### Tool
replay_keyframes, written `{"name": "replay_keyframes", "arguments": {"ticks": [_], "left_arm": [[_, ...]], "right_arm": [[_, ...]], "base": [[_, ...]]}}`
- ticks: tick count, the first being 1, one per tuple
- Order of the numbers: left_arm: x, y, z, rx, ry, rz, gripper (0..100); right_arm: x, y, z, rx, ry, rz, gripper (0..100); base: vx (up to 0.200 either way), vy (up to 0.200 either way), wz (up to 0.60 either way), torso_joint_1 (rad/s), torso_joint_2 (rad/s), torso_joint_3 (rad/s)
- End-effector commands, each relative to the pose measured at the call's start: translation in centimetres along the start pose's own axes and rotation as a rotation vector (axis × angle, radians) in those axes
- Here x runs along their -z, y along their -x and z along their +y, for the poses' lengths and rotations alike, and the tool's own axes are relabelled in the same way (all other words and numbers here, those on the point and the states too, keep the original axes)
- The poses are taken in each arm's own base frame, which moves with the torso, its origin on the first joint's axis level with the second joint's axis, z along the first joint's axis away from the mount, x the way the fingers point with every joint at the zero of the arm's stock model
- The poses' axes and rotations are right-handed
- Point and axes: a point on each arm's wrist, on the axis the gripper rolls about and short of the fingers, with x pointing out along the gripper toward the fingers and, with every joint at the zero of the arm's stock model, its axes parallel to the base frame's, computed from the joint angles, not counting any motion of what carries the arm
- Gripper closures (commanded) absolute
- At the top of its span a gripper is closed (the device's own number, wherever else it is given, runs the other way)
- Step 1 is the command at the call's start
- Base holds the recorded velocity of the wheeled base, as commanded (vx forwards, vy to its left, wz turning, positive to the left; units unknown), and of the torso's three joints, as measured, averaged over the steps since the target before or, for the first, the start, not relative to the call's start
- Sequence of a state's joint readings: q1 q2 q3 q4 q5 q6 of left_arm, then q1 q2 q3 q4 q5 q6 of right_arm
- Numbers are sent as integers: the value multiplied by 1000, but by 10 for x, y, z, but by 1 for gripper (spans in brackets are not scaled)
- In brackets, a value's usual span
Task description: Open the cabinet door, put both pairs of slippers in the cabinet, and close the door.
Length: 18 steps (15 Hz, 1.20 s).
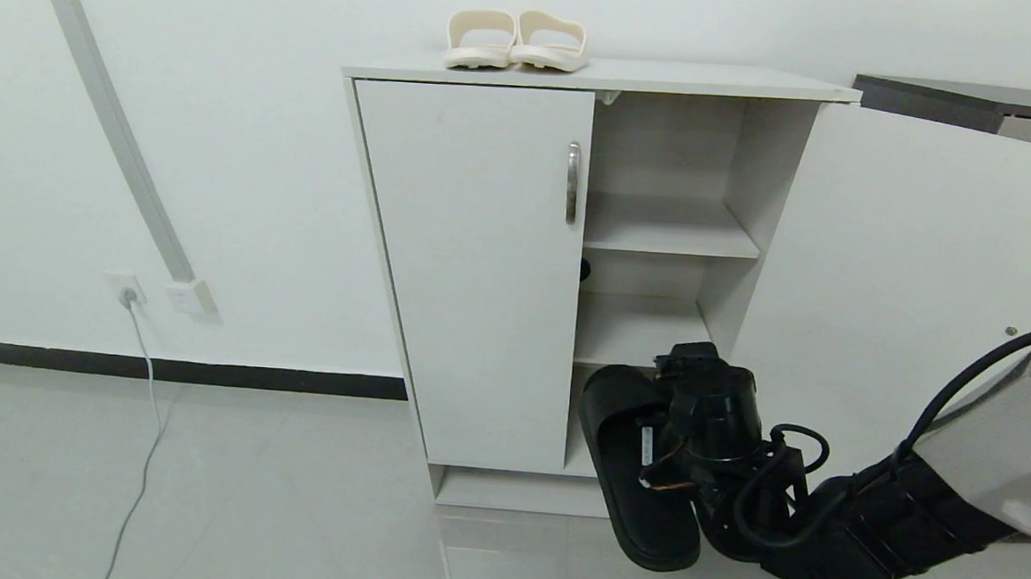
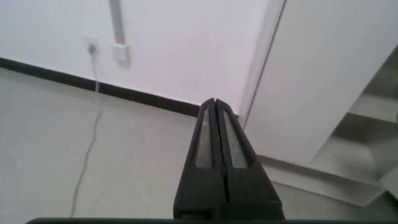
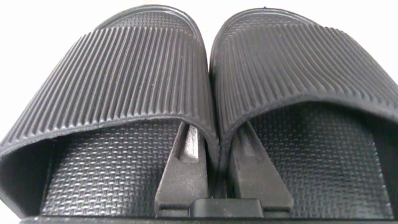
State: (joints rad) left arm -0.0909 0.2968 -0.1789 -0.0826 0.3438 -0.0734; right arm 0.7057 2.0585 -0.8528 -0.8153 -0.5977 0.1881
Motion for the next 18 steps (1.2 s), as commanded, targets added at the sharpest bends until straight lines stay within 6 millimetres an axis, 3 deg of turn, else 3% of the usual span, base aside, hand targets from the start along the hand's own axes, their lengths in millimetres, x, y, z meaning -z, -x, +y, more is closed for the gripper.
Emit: {"name": "replay_keyframes", "arguments": {"ticks": [1, 3, 8, 14, 18], "left_arm": [[42, 24, 9, -68, 9, -45, 100], [58, 21, 8, -18, -30, -31, 100], [63, 20, 1, 289, -96, -30, 100], [64, 19, 1, 289, -89, -26, 100], [64, 19, 1, 289, -87, -26, 100]], "right_arm": [[2, 1, 0, -1, 7, 7, 100], [4, 2, 1, -5, 9, 10, 100], [4, 3, 3, -11, 9, 9, 100], [-1, 0, 16, 26, -17, -29, 100], [-6, -25, 36, 124, -111, -86, 100]], "base": [[0, 0, 0, 0, 0, 0], [0, 0, 0, 0, 0, 0], [0, 0, 0, 0, 0, 0], [0, 0, 0, 0, 0, 0], [0, 0, 0, 0, 0, 0]]}}
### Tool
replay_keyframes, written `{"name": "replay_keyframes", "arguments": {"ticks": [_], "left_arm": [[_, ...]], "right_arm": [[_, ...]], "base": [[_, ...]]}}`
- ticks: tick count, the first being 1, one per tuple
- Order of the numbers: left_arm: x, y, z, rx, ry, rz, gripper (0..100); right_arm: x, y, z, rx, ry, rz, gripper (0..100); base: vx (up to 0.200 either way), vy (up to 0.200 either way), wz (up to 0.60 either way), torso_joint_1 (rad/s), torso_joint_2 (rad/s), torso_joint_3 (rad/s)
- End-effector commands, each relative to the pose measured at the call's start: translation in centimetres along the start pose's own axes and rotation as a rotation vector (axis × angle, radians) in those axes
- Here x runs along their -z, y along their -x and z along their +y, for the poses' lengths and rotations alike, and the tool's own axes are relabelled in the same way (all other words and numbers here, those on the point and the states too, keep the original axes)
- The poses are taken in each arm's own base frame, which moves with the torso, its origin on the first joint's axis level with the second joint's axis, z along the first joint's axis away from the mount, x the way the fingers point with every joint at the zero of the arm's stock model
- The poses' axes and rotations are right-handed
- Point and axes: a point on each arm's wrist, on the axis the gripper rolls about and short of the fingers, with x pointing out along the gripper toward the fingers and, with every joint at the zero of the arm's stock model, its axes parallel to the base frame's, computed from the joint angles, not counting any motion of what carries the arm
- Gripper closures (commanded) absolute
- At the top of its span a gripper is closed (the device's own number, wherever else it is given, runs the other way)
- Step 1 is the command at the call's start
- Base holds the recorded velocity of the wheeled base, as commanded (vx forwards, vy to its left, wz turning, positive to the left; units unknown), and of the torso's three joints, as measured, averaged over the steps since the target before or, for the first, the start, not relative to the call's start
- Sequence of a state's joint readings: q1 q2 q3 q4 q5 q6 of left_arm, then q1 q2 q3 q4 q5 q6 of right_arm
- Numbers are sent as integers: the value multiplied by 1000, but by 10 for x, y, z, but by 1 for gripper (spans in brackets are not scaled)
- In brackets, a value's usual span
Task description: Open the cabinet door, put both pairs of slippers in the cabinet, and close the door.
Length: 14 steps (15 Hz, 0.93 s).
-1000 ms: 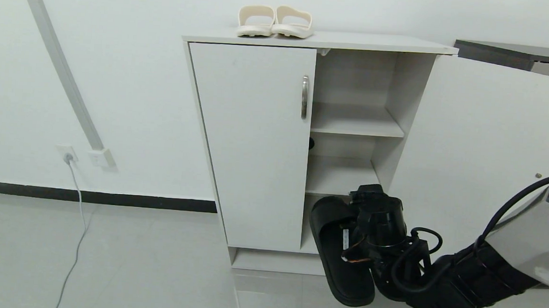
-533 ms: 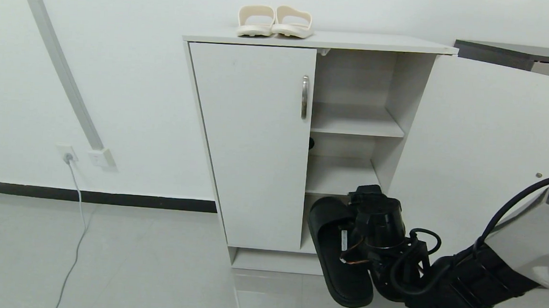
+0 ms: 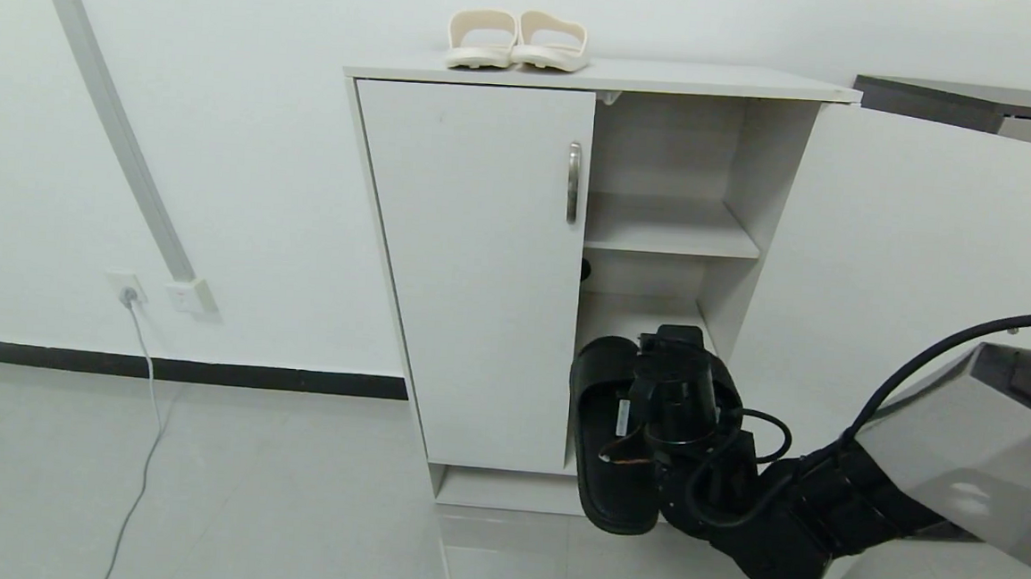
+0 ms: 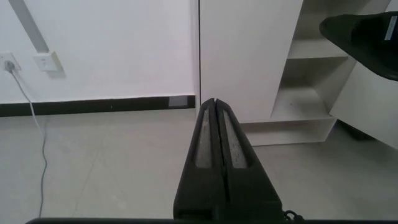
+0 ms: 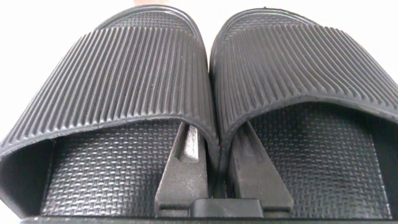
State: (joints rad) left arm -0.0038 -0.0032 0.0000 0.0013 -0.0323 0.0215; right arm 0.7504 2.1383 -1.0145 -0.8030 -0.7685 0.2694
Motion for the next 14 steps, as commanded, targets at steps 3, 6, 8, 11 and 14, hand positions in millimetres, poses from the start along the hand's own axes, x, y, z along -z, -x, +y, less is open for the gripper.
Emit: {"name": "replay_keyframes", "arguments": {"ticks": [3, 6, 8, 11, 14], "left_arm": [[0, 0, 0, -1, 0, 3, 100], [0, 0, 0, -1, -1, 3, 100], [0, 0, 0, -1, -1, 3, 100], [0, 0, 0, -1, -1, 3, 100], [0, 0, 0, -1, -1, 3, 100]], "right_arm": [[9, -13, 5, 30, 0, 1, 100], [11, -14, 5, 33, 3, 5, 100], [12, -15, 4, 38, 4, 7, 100], [15, -16, 4, 40, 10, 12, 100], [20, -18, 5, 42, 18, 21, 100]], "base": [[0, 0, 0, 0, 0, 0], [0, -200, 0, -2, -2, 2], [0, -200, 0, 5, 2, 2], [0, -67, 0, 1, 1, 1], [0, 0, 0, 0, 0, 0]]}}
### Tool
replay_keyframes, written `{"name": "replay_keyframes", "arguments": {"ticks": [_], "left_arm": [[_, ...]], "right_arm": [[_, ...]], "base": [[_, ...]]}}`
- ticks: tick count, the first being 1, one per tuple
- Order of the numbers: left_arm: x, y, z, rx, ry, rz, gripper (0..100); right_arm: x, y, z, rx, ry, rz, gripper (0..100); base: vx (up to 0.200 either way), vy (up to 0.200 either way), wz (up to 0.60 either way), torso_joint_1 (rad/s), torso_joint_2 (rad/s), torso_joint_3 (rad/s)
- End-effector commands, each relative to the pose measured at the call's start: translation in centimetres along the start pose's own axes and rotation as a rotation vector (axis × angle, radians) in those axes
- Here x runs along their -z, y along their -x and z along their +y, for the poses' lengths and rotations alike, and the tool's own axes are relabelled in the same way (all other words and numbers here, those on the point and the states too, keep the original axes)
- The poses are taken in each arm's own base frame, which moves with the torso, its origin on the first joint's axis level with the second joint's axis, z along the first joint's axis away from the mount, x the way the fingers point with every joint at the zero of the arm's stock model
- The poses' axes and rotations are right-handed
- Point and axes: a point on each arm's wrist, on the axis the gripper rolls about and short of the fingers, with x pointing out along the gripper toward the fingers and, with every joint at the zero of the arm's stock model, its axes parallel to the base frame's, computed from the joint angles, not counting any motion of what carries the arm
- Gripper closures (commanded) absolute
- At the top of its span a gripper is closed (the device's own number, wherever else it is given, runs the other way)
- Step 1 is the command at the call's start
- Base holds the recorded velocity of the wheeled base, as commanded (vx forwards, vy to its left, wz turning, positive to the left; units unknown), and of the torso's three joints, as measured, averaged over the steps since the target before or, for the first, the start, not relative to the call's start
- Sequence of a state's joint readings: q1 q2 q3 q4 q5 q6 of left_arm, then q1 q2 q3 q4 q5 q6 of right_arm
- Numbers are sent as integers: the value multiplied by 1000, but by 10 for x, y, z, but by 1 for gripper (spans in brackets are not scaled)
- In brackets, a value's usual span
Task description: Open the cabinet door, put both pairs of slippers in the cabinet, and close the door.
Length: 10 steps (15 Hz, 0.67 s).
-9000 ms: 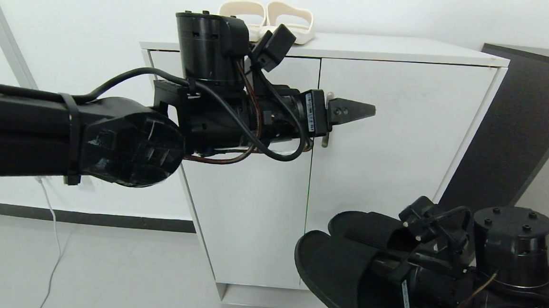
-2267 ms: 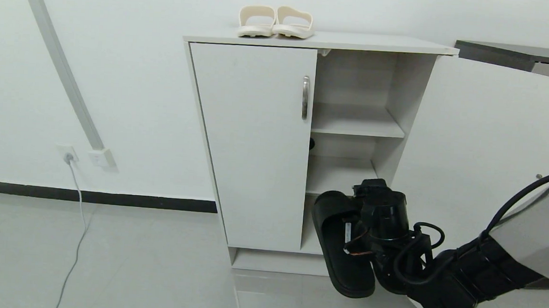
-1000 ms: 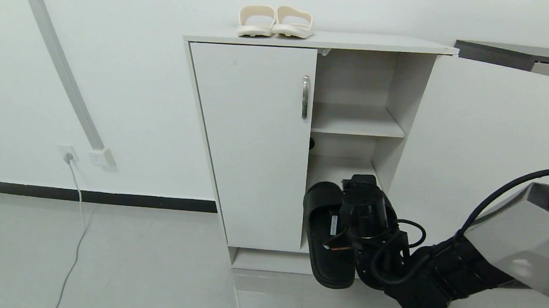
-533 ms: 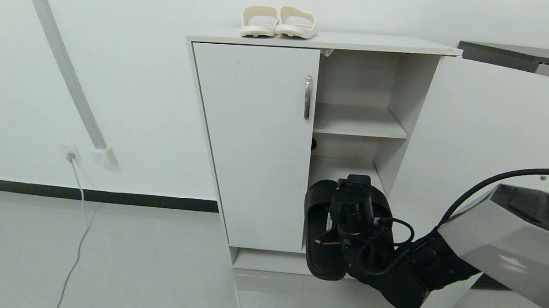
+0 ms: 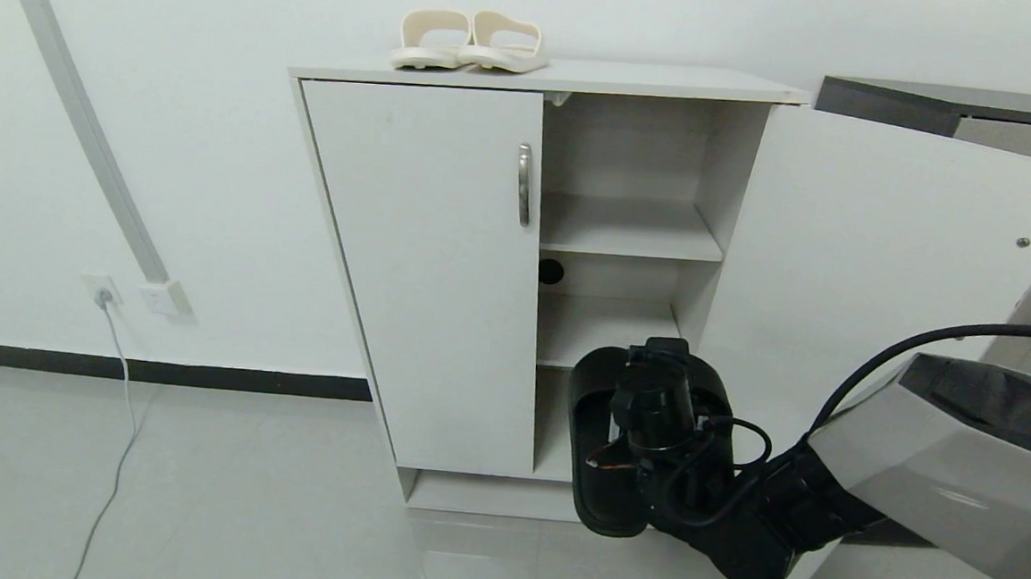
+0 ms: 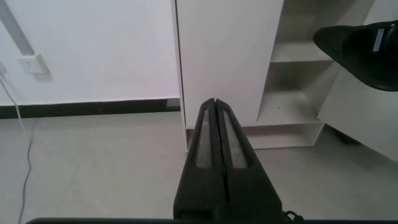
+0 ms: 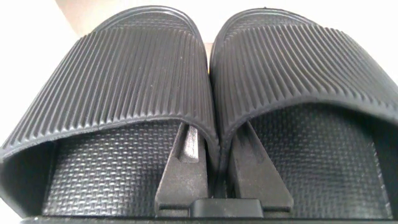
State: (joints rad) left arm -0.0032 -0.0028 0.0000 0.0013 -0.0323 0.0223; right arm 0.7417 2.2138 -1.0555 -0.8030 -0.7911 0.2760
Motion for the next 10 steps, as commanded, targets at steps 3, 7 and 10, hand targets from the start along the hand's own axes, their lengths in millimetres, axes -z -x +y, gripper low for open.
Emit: {"name": "replay_keyframes", "arguments": {"ticks": [3, 7, 10], "left_arm": [[0, 0, 0, 0, -1, 3, 100], [0, 0, 0, 0, -1, 3, 100], [0, 0, 0, 0, -1, 1, 100]], "right_arm": [[3, -2, -1, 3, 2, 5, 100], [20, -8, 2, -44, 0, 8, 100], [26, -10, 3, -83, -13, 2, 100]], "base": [[0, 0, 0, 0, 0, 0], [0, 0, 0, 0, 0, 0], [0, 0, 0, 0, 0, 0]]}}
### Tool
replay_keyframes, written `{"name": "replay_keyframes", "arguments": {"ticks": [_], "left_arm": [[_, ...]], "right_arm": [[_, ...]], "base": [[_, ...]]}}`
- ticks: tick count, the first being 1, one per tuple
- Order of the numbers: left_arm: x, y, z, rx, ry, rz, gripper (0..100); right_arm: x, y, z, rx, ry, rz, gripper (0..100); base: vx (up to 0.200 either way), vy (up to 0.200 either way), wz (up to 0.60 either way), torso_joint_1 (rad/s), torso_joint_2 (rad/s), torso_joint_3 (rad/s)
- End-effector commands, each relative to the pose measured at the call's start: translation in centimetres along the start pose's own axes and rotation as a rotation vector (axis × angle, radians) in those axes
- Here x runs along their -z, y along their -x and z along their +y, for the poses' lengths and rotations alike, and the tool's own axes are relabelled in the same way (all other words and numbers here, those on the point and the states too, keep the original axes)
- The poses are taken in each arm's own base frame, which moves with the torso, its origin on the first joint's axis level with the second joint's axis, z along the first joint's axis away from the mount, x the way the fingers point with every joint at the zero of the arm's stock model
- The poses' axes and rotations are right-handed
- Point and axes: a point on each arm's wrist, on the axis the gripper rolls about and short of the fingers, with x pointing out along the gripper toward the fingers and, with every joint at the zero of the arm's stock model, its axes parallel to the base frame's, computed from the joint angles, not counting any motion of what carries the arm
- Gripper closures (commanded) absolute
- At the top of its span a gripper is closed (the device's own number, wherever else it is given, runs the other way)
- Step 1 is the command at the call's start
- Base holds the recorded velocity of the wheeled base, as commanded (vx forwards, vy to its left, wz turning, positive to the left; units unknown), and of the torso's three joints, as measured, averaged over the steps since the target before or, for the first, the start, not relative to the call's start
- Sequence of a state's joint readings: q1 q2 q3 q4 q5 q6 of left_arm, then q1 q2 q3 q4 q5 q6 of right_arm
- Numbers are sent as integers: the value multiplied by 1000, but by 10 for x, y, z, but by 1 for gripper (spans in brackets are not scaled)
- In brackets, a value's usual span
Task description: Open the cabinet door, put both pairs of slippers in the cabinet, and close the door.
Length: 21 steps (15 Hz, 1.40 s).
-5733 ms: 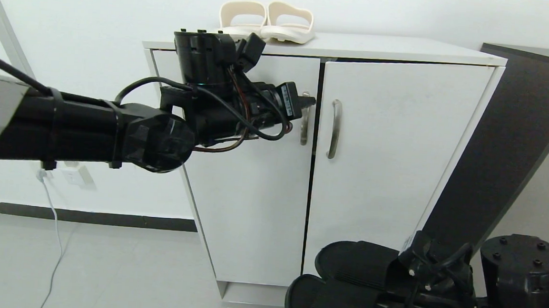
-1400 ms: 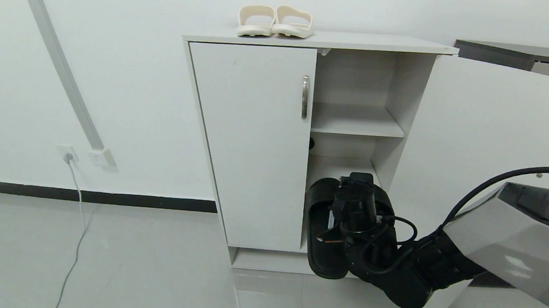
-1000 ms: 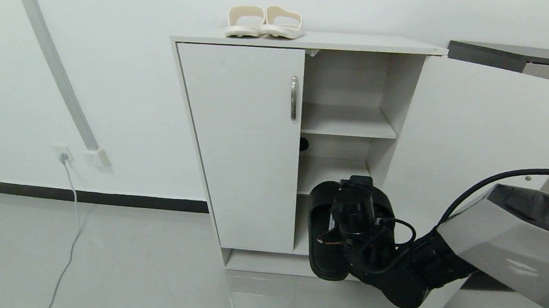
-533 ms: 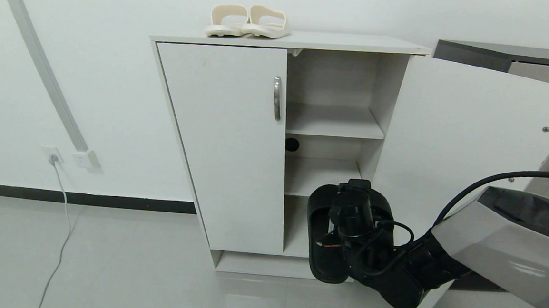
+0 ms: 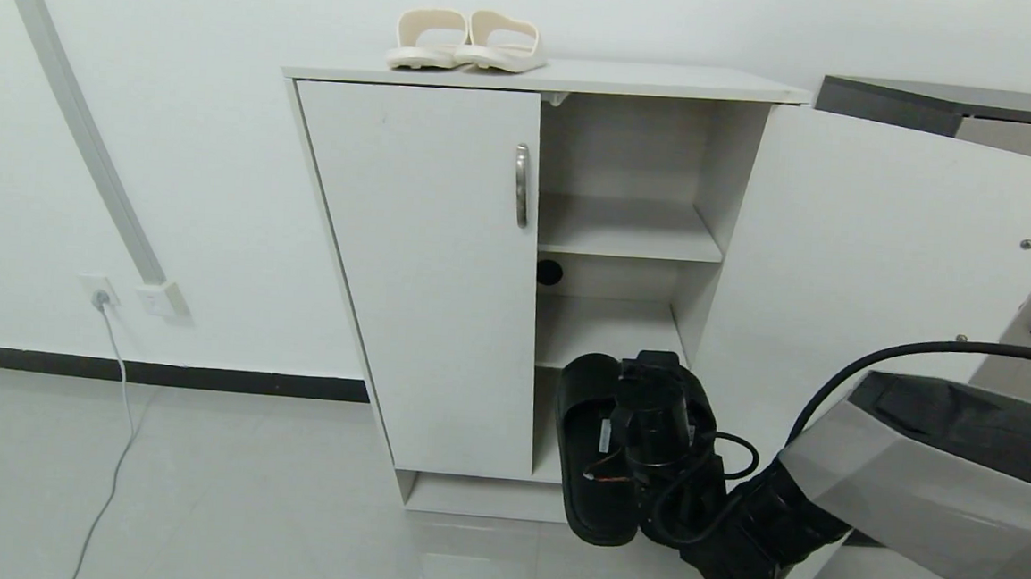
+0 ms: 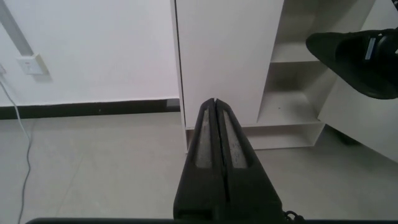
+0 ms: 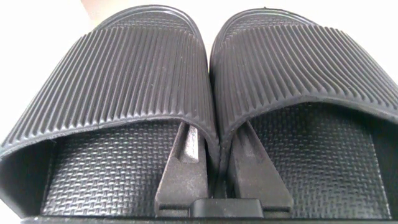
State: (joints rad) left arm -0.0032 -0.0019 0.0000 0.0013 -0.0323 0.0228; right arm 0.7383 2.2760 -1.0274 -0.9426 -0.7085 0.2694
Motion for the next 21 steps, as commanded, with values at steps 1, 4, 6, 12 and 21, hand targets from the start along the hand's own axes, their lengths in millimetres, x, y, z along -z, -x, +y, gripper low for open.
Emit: {"name": "replay_keyframes", "arguments": {"ticks": [1, 4, 6, 12, 21], "left_arm": [[0, 0, 0, 0, 0, 2, 100], [0, 0, 0, 0, 1, 2, 100], [0, 0, 0, 0, 0, 2, 100], [0, 0, 0, 0, 0, 2, 100], [0, 0, 0, 0, 1, 2, 100]], "right_arm": [[9, -1, -2, -9, 13, 18, 100], [21, -6, -3, -17, 30, 42, 100], [23, -7, -3, -14, 35, 47, 100], [29, -11, -2, -10, 40, 54, 100], [34, -15, 1, 2, 40, 48, 100]], "base": [[0, 0, 0, 0, 0, 0], [0, 0, 0, 0, 0, 0], [0, 0, 0, 0, 0, 0], [0, 0, 0, 3, 3, -91], [0, 0, 0, 5, 1, -188]]}}
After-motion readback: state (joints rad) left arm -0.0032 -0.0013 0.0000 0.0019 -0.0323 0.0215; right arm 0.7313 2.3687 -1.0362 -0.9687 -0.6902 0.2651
